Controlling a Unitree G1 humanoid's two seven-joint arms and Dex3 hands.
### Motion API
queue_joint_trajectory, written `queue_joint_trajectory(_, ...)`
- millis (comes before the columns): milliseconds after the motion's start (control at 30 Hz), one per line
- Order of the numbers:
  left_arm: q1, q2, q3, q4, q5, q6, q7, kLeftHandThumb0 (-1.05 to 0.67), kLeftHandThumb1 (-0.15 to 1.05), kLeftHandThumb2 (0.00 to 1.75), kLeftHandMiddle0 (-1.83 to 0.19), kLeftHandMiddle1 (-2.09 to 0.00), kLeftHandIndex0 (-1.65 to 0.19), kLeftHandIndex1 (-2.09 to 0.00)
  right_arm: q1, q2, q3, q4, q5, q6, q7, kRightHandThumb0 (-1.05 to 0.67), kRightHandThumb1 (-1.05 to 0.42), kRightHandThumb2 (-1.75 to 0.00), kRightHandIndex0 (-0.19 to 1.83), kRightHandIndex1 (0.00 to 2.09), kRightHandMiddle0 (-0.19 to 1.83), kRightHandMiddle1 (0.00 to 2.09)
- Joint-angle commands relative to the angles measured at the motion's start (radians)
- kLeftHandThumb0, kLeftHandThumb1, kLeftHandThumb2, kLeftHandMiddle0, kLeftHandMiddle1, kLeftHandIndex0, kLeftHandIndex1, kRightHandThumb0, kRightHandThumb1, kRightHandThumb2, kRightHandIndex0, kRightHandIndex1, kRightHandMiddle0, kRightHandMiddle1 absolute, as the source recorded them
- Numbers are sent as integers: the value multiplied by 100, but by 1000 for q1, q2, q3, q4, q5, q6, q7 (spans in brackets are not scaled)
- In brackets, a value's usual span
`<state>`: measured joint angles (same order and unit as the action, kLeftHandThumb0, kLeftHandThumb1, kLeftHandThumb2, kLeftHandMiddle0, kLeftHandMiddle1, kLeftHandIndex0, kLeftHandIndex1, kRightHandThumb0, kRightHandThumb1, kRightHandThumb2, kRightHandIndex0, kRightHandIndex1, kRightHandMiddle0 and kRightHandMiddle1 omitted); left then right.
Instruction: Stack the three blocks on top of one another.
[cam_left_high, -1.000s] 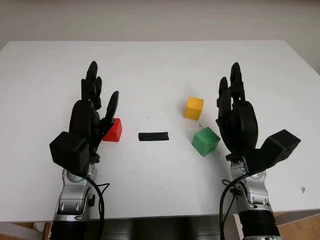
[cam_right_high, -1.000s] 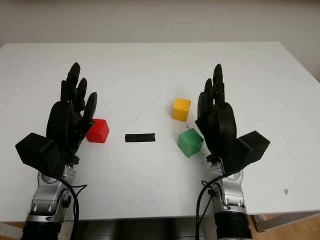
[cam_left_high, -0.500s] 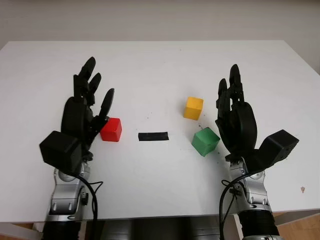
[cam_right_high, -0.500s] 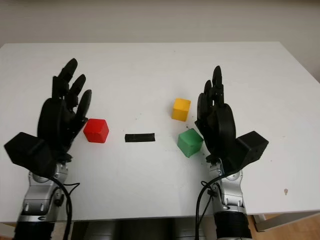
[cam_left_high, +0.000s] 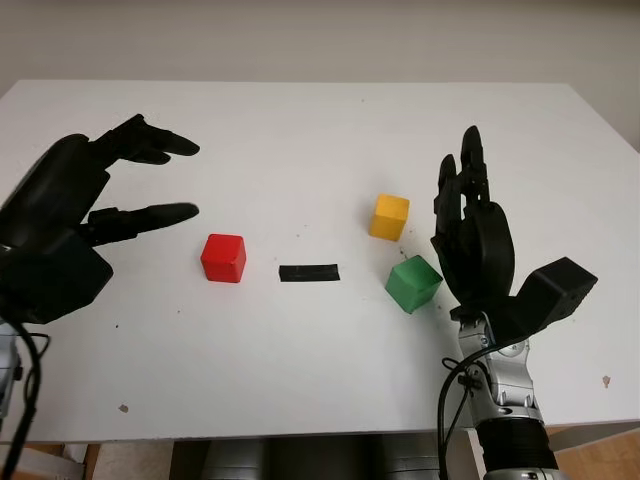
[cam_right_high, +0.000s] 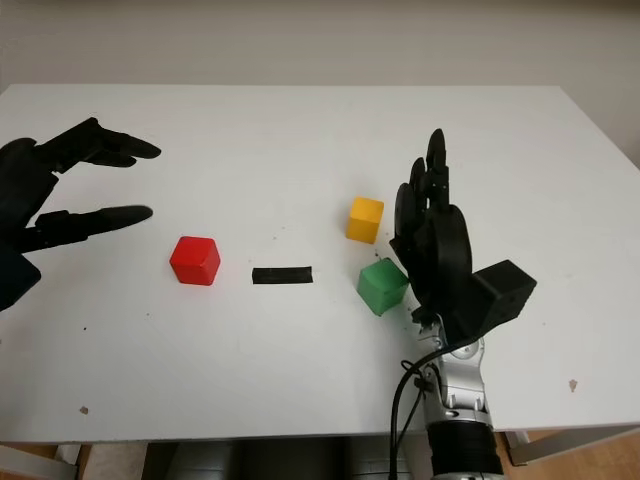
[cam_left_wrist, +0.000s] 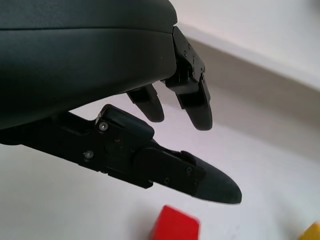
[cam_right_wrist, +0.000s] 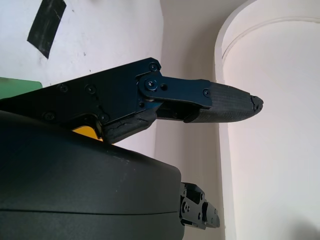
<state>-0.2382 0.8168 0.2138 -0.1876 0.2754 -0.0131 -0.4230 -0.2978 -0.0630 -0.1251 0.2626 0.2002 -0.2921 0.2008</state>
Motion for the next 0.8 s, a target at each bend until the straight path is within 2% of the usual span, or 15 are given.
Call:
queue_joint_trajectory(0,-26,37,-24,-4,4,7,-41,-94,94,5,-33,-44,-62,-22,-13,-1,0,-21,2,-2,1,-84,-105,-52,-19,1,-19,1)
queue_joint_trajectory(67,-35,52,-42,7,8,16,-74,-94,90,5,-42,-23,-67,-11,-14,-2,2,-19,-2,-7,2,-84,-105,-52,-19,1,-19,1)
queue_joint_trajectory(267,-61,57,-123,10,100,76,-103,-95,84,4,-41,-12,-66,-6,-14,-4,3,-20,-4,-1,0,-83,-105,-53,-19,0,-19,0)
queue_joint_trajectory(433,-63,34,-176,44,173,27,-47,-99,87,6,-41,-9,-64,-5,-10,-4,5,-24,-8,2,-1,-85,-105,-54,-19,0,-19,0)
queue_joint_trajectory(633,-66,-18,-228,99,264,-31,77,-91,82,4,-41,-9,-66,-6,-7,-3,3,-31,-9,2,-7,-84,-105,-54,-19,0,-19,0)
queue_joint_trajectory(767,-70,-43,-253,112,309,-31,111,-86,81,4,-40,-8,-67,-6,-5,-6,0,-38,-2,5,-4,-84,-105,-53,-19,0,-19,0)
